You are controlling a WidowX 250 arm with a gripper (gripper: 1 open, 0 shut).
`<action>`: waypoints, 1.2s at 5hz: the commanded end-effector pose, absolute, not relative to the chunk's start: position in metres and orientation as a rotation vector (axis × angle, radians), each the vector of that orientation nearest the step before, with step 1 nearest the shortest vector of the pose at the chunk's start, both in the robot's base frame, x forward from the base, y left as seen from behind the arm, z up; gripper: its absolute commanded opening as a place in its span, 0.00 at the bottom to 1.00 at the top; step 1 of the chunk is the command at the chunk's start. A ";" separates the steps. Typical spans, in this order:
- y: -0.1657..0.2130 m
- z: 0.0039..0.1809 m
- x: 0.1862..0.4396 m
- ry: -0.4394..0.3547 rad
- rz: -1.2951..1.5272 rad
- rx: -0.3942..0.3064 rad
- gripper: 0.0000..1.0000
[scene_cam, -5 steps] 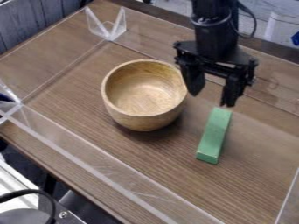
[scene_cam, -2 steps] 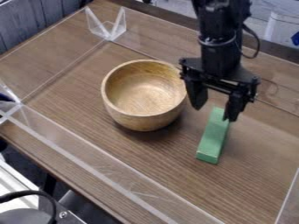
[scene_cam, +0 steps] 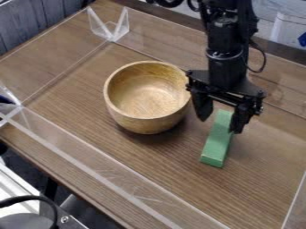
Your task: Put the green block in the brown bowl
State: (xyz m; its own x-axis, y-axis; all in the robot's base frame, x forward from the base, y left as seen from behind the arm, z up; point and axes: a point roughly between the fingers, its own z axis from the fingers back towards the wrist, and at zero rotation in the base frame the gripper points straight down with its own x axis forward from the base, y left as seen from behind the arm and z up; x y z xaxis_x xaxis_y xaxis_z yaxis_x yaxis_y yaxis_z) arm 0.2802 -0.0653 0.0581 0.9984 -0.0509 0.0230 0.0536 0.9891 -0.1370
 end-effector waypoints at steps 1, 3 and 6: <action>-0.069 0.062 0.287 -0.051 -0.063 -0.141 1.00; -0.070 0.047 0.288 -0.028 -0.059 -0.139 1.00; -0.068 0.048 0.288 -0.023 -0.056 -0.141 0.00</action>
State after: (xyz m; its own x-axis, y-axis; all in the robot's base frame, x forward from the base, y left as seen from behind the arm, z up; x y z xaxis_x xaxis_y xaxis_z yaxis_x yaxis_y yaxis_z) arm 0.2808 -0.0684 0.0350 0.9982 -0.0554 -0.0214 0.0520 0.9895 -0.1349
